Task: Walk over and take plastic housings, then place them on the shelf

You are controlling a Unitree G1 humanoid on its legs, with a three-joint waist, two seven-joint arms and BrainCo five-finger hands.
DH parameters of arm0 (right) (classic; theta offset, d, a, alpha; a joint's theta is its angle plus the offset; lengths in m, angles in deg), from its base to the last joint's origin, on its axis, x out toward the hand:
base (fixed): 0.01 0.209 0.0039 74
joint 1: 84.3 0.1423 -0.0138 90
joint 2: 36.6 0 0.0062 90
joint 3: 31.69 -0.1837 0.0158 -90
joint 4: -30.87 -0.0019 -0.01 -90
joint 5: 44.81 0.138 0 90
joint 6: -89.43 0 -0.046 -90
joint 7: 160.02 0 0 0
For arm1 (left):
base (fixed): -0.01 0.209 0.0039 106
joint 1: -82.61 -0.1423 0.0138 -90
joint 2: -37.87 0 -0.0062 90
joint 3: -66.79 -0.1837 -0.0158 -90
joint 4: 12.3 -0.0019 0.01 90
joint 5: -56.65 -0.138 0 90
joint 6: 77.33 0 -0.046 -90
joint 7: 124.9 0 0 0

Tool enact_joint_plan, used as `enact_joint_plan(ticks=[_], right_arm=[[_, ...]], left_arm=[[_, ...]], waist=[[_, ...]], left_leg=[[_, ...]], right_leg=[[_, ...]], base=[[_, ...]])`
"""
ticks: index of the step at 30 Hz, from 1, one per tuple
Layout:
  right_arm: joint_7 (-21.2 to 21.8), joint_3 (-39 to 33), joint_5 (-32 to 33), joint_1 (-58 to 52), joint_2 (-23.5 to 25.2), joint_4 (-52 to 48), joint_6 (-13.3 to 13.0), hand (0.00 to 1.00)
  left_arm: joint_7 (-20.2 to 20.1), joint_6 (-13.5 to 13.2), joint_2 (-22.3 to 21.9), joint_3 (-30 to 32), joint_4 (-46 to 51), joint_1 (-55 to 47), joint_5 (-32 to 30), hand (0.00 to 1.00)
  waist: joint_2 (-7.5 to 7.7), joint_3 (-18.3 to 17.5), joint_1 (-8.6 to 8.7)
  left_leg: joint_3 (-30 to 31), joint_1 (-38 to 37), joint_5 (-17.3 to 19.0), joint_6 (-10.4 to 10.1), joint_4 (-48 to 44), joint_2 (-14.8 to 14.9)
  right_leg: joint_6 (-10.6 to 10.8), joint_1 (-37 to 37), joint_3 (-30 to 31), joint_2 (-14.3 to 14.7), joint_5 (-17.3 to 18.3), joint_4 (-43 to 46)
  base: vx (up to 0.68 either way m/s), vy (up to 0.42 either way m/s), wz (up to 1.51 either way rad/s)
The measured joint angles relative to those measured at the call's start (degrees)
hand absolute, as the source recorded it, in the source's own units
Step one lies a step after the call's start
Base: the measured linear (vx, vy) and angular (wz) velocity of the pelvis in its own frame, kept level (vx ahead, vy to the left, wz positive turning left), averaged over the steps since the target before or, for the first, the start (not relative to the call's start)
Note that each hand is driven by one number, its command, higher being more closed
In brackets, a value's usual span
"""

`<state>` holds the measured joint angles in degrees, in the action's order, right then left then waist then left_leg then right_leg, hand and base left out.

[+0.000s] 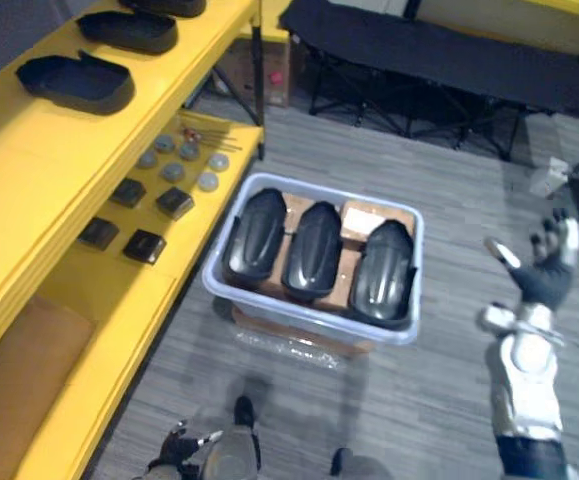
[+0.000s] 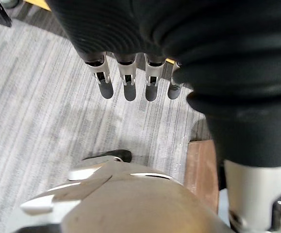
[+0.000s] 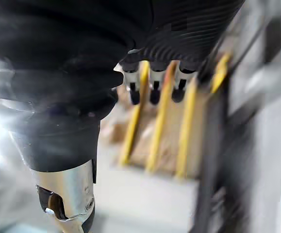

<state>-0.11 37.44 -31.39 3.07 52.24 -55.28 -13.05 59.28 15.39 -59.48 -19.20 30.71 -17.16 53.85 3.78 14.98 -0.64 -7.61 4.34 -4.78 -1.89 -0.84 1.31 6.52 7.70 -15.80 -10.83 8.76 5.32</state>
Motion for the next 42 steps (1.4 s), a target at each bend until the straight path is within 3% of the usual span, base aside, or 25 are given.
enact_joint_plan(ticks=[4, 9, 13, 15, 16, 21, 23, 30, 37, 42], right_arm=[[-0.11, -5.68, 1.57, -4.14, 1.93, 9.82, 0.04, 0.0], [-5.04, -7.49, 7.74, -3.04, 4.58, 22.07, -0.26, 0.0], [-8.06, -8.33, 11.82, 3.23, 7.09, 24.66, -1.64, 0.0], [-9.08, -8.81, 11.84, 5.55, 7.03, 24.74, -2.53, 0.0], [-10.82, -8.69, 11.9, 11.32, 5.93, 26.88, -2.51, 0.0], [-12.57, -8.52, 12.86, 14.32, 3.62, 28.91, -2.44, 0.0], [-14.41, -8.54, 12.81, 16.09, -0.59, 30.26, -1.14, 0.0], [-16.27, -8.0, 12.73, 19.92, -2.03, 29.77, 3.21, 0.0], [-16.12, -7.94, 11.7, 22.75, -3.28, 18.68, 5.22, 0.0], [-15.28, -7.03, 10.37, 25.23, -4.4, 13.92, 6.63, 0.0]], left_arm=[[0.4, 0.38, -0.2, 0.11, -0.06, -1.62, 0.82, 0.0], [1.38, 0.36, 0.34, 2.53, 0.77, -0.67, 2.51, 0.0], [2.03, -0.19, 2.23, 4.34, 1.51, 2.53, 3.97, 0.0], [2.39, -0.35, 2.15, 4.86, 3.69, 4.15, 5.17, 0.0], [2.43, -1.48, 2.05, 4.86, 6.46, 5.39, 5.26, 0.0], [2.47, -1.96, 1.94, 4.7, 6.98, 5.56, 7.01, 0.0], [2.53, -2.95, 1.15, 4.17, 6.68, 7.1, 7.74, 0.0], [3.77, -4.03, -0.98, 3.64, 5.46, 9.48, 10.18, 0.0], [4.38, -5.99, -3.48, 3.63, 7.25, 10.41, 12.1, 0.0], [4.43, -6.41, -4.47, 3.73, 7.42, 10.39, 14.11, 0.0]], waist=[[0.06, -1.84, 0.89], [2.4, -0.81, 0.11], [4.97, 5.3, -0.81], [5.2, 8.12, -1.75], [3.94, 11.28, -2.96], [2.47, 12.31, -4.66], [0.93, 13.29, -4.74], [-0.66, 14.25, -5.1], [-4.23, 15.81, -5.09], [-4.42, 15.82, -5.12]], left_leg=[[0.85, -3.01, -2.93, -0.45, 5.36, -0.11], [1.25, 1.26, -3.15, -0.45, 3.87, 0.02], [2.11, 8.47, -2.32, 0.77, -0.25, 0.03], [2.53, 11.93, -1.91, 1.4, -2.89, -0.21], [3.91, 16.22, 0.29, 2.15, -8.02, -0.21], [4.64, 18.13, 1.19, 2.33, -9.61, 0.01], [5.65, 20.44, 1.28, 2.21, -11.32, 0.22], [6.56, 24.76, 1.13, 1.94, -14.65, 0.16], [7.06, 30.02, 3.66, 2.2, -21.4, 0.24], [6.67, 31.08, 4.2, 1.98, -22.72, 0.01]], right_leg=[[0.58, 0.32, -0.39, 0.25, 0.42, 1.33], [1.69, -2.8, -0.54, 0.4, -0.5, 1.16], [2.22, -6.98, -0.5, 0.49, -2.16, 0.27], [1.75, -8.33, 0.31, 0.8, -3.64, -0.08], [0.91, -9.73, 1.05, 1.22, -4.78, 0.49], [-0.34, -11.82, 1.94, 1.68, -4.1, 2.99], [-2.94, -14.26, 1.93, 1.85, -1.84, 5.98], [-1.72, -19.76, 1.84, 0.94, 2.97, 13.23], [-0.47, -25.37, 2.03, -0.3, 6.39, 21.61], [-0.2, -27.84, 2.9, -1.26, 8.43, 25.56]], base=[[-0.06, -0.03, 0.06], [-0.04, 0.025, 0.06], [-0.05, 0.063, 0.1], [0.03, 0.09, 0.31], [0.03, 0.128, 0.35], [0.0, 0.026, 0.07], [-0.06, 0.004, 0.16], [-0.04, -0.023, 0.09], [-0.01, -0.006, 0.02], [0.0, -0.032, -0.01]])
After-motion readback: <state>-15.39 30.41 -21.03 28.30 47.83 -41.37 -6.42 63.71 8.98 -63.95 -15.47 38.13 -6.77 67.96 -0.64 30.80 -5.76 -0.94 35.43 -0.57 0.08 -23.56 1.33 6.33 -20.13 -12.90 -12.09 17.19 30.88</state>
